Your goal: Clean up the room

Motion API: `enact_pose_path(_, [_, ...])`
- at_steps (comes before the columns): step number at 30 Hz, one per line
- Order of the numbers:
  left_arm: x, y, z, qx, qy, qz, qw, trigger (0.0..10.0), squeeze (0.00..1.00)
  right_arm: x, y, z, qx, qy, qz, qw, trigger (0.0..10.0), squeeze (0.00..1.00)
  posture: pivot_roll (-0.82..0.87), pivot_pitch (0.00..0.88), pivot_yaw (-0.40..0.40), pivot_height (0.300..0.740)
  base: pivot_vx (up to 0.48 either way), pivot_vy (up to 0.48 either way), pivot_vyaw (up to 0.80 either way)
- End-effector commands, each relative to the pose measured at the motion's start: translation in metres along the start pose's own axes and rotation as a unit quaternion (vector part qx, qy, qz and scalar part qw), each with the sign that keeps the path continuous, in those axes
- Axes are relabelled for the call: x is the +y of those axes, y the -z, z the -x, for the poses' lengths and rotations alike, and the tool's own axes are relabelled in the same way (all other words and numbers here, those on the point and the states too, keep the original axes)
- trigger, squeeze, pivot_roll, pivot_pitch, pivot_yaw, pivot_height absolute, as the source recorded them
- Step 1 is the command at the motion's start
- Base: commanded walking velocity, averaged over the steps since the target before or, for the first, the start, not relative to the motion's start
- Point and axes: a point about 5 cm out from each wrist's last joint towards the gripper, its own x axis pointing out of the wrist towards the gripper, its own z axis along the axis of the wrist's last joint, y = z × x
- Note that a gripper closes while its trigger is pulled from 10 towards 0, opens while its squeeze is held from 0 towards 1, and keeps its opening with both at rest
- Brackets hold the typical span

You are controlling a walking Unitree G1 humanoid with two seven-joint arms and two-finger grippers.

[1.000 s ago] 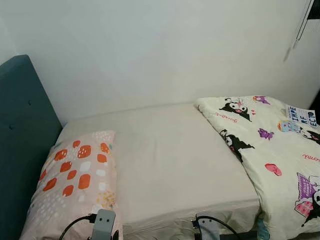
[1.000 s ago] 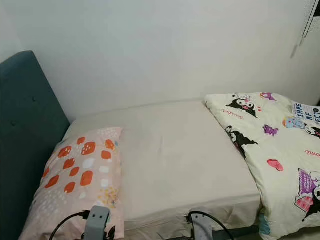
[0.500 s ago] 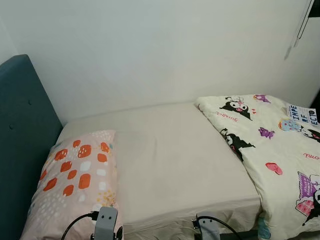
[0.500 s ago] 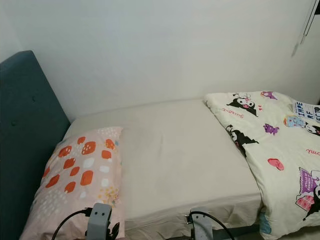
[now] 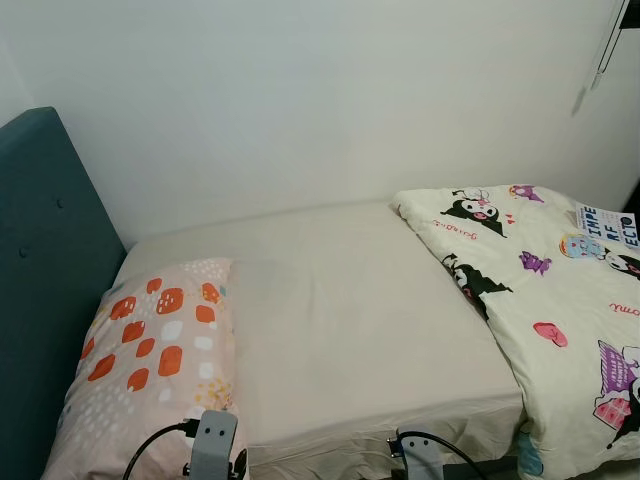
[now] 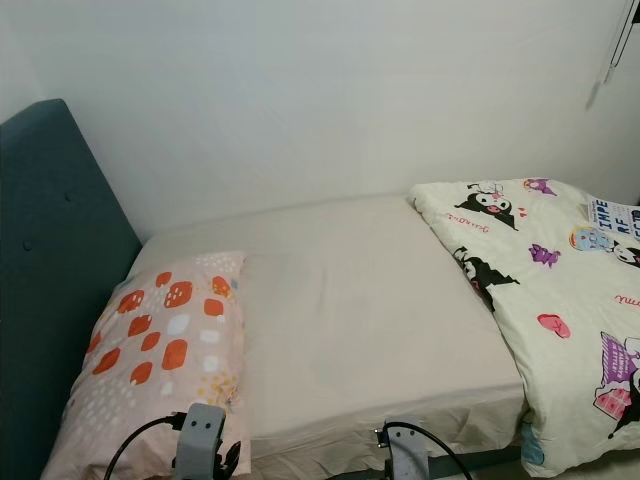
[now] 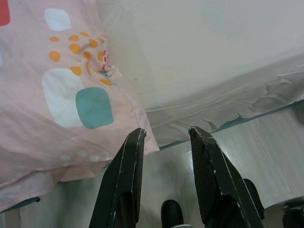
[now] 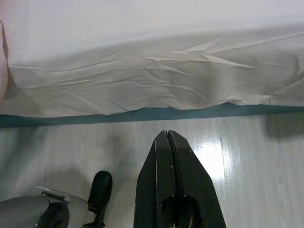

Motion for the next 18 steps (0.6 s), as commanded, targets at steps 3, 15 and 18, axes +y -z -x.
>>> enact_pose_path(3, [0.001,0.005,0.003,0.010,0.000,-0.004,1.000,10.0,0.00,0.004,-0.002,0.000,-0.011,0.000,-0.001,1.000,10.0,0.00,-0.04,0.112,0.027,0.740,0.000,0.000,0.00])
enact_pose_path(15, [0.003,0.005,0.003,0.010,-0.003,-0.006,1.000,10.0,0.00,-0.004,-0.011,-0.001,-0.038,0.040,0.019,0.998,10.0,0.00,-0.04,0.109,0.030,0.740,0.000,0.000,0.00])
enact_pose_path(18, [0.002,0.005,0.003,0.010,-0.002,-0.007,1.000,10.0,0.00,-0.004,-0.011,-0.001,-0.040,0.043,0.018,0.998,10.0,0.00,-0.04,0.109,0.029,0.740,0.000,0.000,0.00])
